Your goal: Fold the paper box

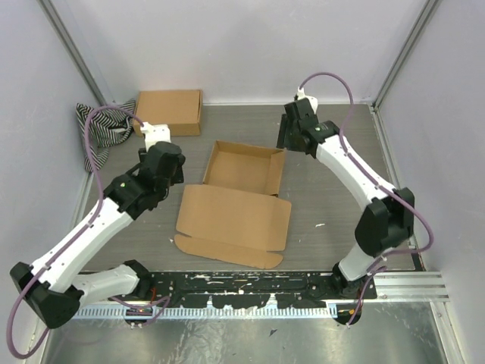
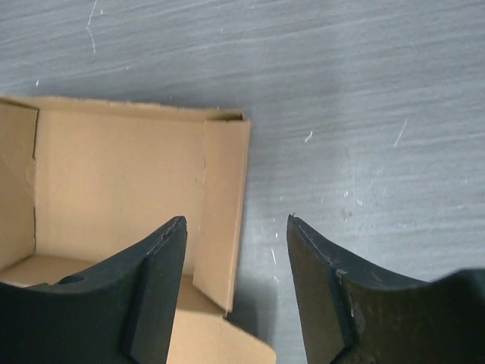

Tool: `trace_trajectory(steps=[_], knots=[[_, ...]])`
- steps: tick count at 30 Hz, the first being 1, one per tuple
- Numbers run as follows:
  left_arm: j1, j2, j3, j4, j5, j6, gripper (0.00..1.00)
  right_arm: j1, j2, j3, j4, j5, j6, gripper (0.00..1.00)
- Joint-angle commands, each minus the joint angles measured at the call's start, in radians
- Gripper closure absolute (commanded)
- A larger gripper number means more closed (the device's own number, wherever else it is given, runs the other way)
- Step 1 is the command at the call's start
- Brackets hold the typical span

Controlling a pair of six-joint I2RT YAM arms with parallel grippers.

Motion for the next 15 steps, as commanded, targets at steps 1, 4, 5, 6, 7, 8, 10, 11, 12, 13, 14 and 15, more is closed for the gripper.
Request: trace_trajectory(steps=[1, 4, 5, 6, 7, 8, 10, 11, 12, 13, 14, 15], knots=[[0.007, -0.044, -0.047, 0.009, 0.020, 0.038, 0.40, -0.042, 0.149, 0.073, -0.020, -0.048, -0.048, 0.40], [0.008, -0.044, -0.075, 0.025, 0.042, 0.024, 0.42, -0.045, 0.205, 0.039, 0.024, -0.132, -0.032, 0.43], [0.009, -0.041, -0.084, 0.029, 0.052, 0.018, 0.43, -0.046, 0.220, 0.033, 0.033, -0.144, -0.025, 0.44], [0.008, -0.040, -0.093, 0.034, 0.062, 0.014, 0.43, -0.044, 0.233, 0.026, 0.039, -0.153, -0.021, 0.45], [0.008, -0.038, -0.100, 0.036, 0.073, 0.009, 0.44, -0.045, 0.242, 0.019, 0.048, -0.161, -0.017, 0.46], [0.008, -0.038, -0.106, 0.039, 0.082, 0.005, 0.44, -0.045, 0.249, 0.011, 0.055, -0.169, -0.013, 0.47], [0.009, -0.048, -0.119, 0.042, 0.100, -0.001, 0.45, -0.044, 0.257, -0.003, 0.065, -0.177, -0.006, 0.47], [0.008, -0.053, -0.126, 0.043, 0.107, -0.001, 0.46, -0.044, 0.260, -0.008, 0.068, -0.181, -0.003, 0.48], [0.008, -0.061, -0.134, 0.047, 0.112, 0.000, 0.46, -0.044, 0.264, -0.012, 0.070, -0.184, -0.001, 0.48], [0.008, -0.068, -0.139, 0.048, 0.114, 0.002, 0.46, -0.044, 0.272, -0.016, 0.071, -0.188, -0.002, 0.48], [0.008, -0.073, -0.141, 0.044, 0.114, 0.003, 0.46, -0.042, 0.272, -0.022, 0.074, -0.192, 0.000, 0.49], [0.008, -0.081, -0.142, 0.039, 0.113, 0.004, 0.46, -0.041, 0.272, -0.029, 0.077, -0.191, 0.001, 0.49]])
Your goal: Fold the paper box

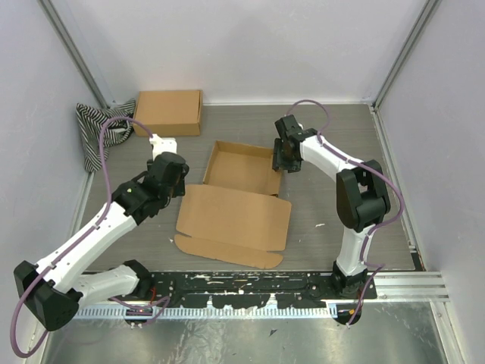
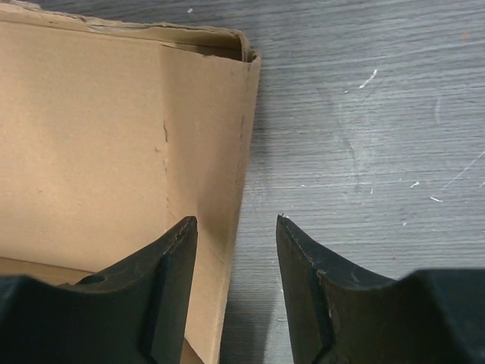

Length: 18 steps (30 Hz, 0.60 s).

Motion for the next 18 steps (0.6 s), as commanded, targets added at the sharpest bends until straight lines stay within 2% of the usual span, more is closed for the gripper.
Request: trace_trajectory(steps=[1, 4, 7, 8, 9, 10, 11, 12, 16, 18], knots=[[0.004, -0.044, -0.014, 0.021, 0.025, -0.005, 0.46, 0.008, -0.023, -0.010, 0.054, -0.028, 0.014, 0.49], [0.004, -0.065, -0.021, 0.013, 0.028, -0.004, 0.46, 0.014, -0.006, -0.025, 0.060, -0.038, 0.014, 0.51], [0.004, -0.085, -0.027, 0.008, 0.032, -0.005, 0.46, 0.031, 0.021, -0.025, 0.057, -0.020, 0.012, 0.57], [0.005, -0.090, -0.027, 0.006, 0.031, -0.003, 0.46, 0.036, 0.032, -0.024, 0.055, -0.008, 0.011, 0.62], [0.004, -0.092, -0.027, 0.001, 0.030, -0.002, 0.46, 0.042, 0.043, -0.018, 0.049, 0.006, 0.008, 0.72], [0.004, -0.096, -0.027, -0.002, 0.027, 0.000, 0.47, 0.048, 0.053, -0.013, 0.039, 0.023, 0.007, 0.86], [0.004, -0.099, -0.027, -0.003, 0.026, 0.003, 0.47, 0.055, 0.062, -0.006, 0.027, 0.049, 0.007, 0.95], [0.004, -0.101, -0.028, -0.006, 0.025, 0.003, 0.47, 0.064, 0.071, 0.005, 0.009, 0.079, 0.006, 0.98], [0.004, -0.111, -0.030, -0.012, 0.024, 0.003, 0.47, 0.093, 0.094, 0.056, -0.117, 0.272, 0.028, 0.99], [0.005, -0.116, -0.033, -0.010, 0.024, 0.003, 0.48, 0.099, 0.091, 0.065, -0.152, 0.304, 0.046, 0.99]])
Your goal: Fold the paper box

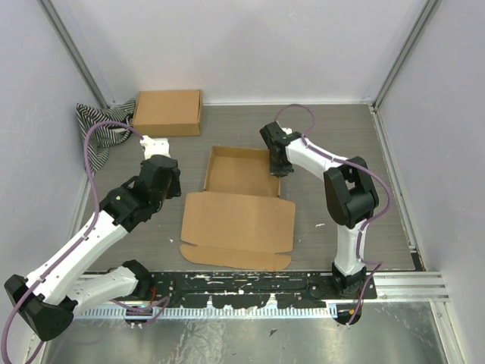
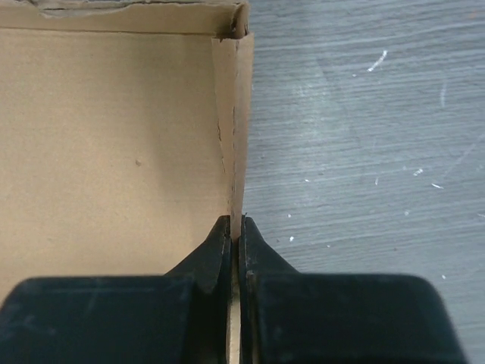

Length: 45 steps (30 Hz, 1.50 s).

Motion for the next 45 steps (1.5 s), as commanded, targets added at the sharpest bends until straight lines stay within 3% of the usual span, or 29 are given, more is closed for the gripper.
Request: trace_trajectory(steps=[1, 8, 13, 16, 18, 20, 23, 24, 27, 30, 37, 40, 42, 45], knots=[[0.004, -0.028, -0.021, -0.008, 0.001, 0.002, 0.48, 0.018, 0.020, 0.038, -0.140, 0.182, 0.038, 0.99], [0.004, -0.037, -0.021, -0.014, 0.010, 0.002, 0.49, 0.035, 0.064, 0.022, -0.151, 0.223, 0.080, 0.99], [0.004, -0.050, -0.029, -0.010, 0.001, 0.002, 0.49, 0.035, 0.084, 0.045, -0.120, 0.211, 0.077, 0.67], [0.004, -0.052, -0.032, -0.007, 0.001, 0.003, 0.49, 0.032, 0.109, 0.086, -0.115, 0.208, 0.072, 0.61], [0.004, -0.049, -0.032, -0.008, 0.001, 0.003, 0.50, 0.030, 0.130, 0.115, -0.120, 0.209, 0.065, 0.66], [0.004, -0.051, -0.033, -0.009, -0.002, 0.002, 0.50, 0.030, 0.140, 0.124, -0.118, 0.209, 0.062, 0.95], [0.004, -0.055, -0.035, -0.012, -0.006, 0.003, 0.50, 0.030, 0.123, 0.092, -0.092, 0.190, 0.070, 0.99], [0.004, -0.057, -0.037, -0.011, -0.008, 0.003, 0.50, 0.030, 0.110, 0.076, -0.085, 0.178, 0.075, 0.97], [0.004, -0.059, -0.037, -0.012, -0.011, 0.002, 0.50, 0.031, 0.027, 0.006, -0.045, 0.134, 0.086, 0.63], [0.004, -0.056, -0.038, -0.012, -0.011, 0.003, 0.50, 0.030, -0.068, -0.009, -0.038, 0.156, 0.064, 0.51], [0.004, -0.036, -0.041, -0.007, -0.016, 0.000, 0.49, 0.030, -0.111, 0.178, -0.099, 0.142, -0.093, 0.49], [0.004, -0.011, -0.067, 0.056, -0.041, -0.005, 0.44, 0.030, -0.080, 0.259, -0.112, 0.107, -0.119, 0.50], [0.019, 0.057, -0.083, 0.160, -0.033, -0.006, 0.35, 0.029, -0.075, 0.275, -0.117, 0.116, -0.103, 0.50], [0.053, 0.243, -0.018, 0.266, 0.049, -0.009, 0.31, 0.024, -0.102, 0.236, -0.102, 0.109, -0.083, 0.50]])
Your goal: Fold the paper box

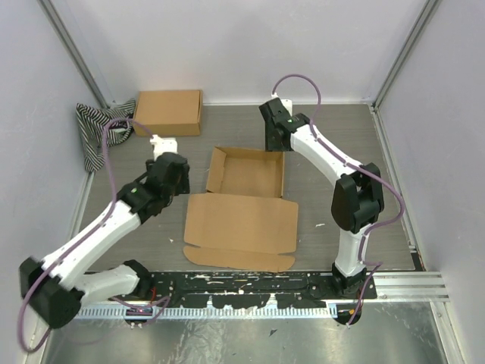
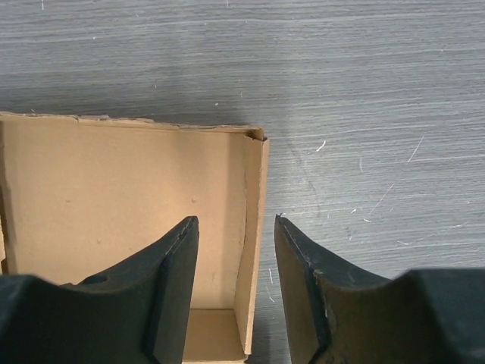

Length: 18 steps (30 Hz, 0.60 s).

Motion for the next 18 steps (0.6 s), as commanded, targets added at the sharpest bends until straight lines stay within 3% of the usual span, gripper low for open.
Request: trace_trajectory(steps=[1, 4, 9, 18], knots=[[0.045, 0.265, 0.078, 0.201, 0.102, -0.003, 0.31, -0.003, -0.060, -0.031, 0.008, -0.024, -0.008, 0.50], [0.073, 0.488, 0.215, 0.211, 0.182, 0.009, 0.31, -0.003, -0.121, -0.114, 0.039, -0.038, -0.008, 0.50], [0.098, 0.702, 0.386, 0.196, 0.266, 0.051, 0.34, -0.003, -0.251, -0.233, 0.067, -0.044, -0.009, 0.50], [0.103, 0.853, 0.479, 0.154, 0.334, 0.040, 0.44, -0.008, -0.370, -0.328, 0.087, -0.068, -0.022, 0.51]])
